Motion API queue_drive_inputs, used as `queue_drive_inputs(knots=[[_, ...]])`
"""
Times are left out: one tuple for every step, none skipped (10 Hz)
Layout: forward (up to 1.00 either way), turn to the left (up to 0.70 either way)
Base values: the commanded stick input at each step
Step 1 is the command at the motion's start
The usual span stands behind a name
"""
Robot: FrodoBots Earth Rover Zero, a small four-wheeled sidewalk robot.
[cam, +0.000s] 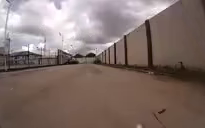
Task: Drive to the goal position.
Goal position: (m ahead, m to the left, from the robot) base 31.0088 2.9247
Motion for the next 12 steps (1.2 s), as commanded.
queue_drive_inputs(knots=[[0.5,-0.01],[0.5,-0.01],[0.5,-0.01],[0.5,-0.01],[0.5,-0.01],[0.5,-0.01],[0.5,-0.01],[0.5,-0.01],[0.5,-0.01],[0.5,-0.01],[0.5,-0.01],[0.5,-0.01]])
